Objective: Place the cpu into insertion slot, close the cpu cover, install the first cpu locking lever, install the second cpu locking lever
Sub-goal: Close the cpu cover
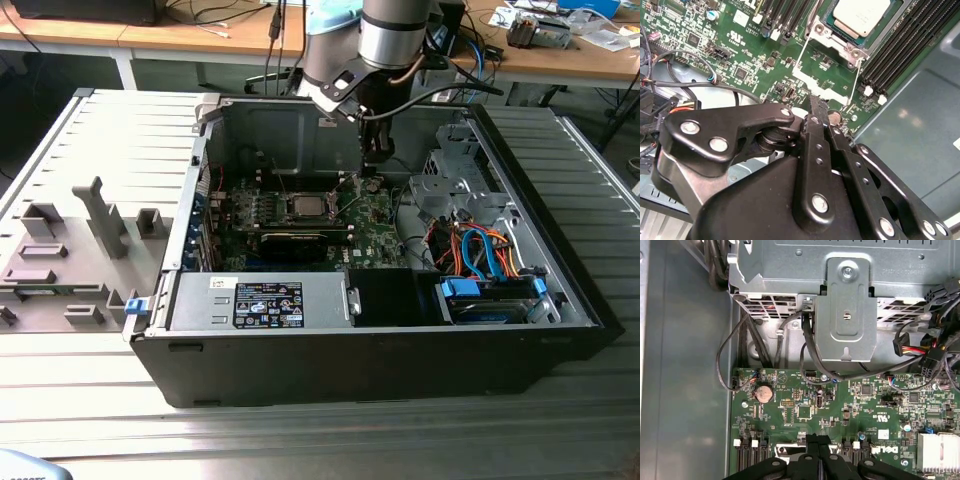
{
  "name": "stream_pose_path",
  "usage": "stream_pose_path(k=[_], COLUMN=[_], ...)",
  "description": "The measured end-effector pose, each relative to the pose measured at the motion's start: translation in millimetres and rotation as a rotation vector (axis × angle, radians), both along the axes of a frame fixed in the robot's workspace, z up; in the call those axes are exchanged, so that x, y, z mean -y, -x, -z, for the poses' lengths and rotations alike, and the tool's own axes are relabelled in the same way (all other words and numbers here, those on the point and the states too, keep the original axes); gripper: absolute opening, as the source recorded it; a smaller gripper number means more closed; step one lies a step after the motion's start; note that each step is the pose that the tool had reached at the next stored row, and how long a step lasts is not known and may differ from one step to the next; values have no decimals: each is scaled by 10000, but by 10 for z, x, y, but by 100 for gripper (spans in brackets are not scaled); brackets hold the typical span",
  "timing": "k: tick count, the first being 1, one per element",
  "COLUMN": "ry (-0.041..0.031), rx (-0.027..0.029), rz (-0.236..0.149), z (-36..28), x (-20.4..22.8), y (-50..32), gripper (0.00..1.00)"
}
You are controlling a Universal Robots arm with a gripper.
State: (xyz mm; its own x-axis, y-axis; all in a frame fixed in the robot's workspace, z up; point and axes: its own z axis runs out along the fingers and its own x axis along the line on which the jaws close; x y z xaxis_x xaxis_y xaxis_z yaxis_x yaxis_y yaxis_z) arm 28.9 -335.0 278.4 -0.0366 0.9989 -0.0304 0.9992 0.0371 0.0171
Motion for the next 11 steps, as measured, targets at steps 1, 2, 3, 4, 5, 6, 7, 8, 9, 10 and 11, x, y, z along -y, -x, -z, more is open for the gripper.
stream_pose_path(k=[1, 2, 3, 4, 5, 6, 7, 8, 9, 10, 11], ry=[0, 0, 0, 0, -1, 0, 0, 0, 0, 0, 0], rx=[0, 0, 0, 0, 0, 0, 0, 0, 0, 0, 0], rz=[0, -1, -1, 0, 0, 0, 0, 0, 0, 0, -1], z=[0, 1, 1, 1, 2, 2, 2, 2, 2, 3, 3], x=[0, 0, 0, 0, 0, 0, 0, 0, 0, 0, 0], y=[-3, -8, -12, -14, -18, -23, -26, -28, -31, -34, -36], gripper=[11, 11, 11, 11, 11, 11, 11, 11, 11, 11, 11])
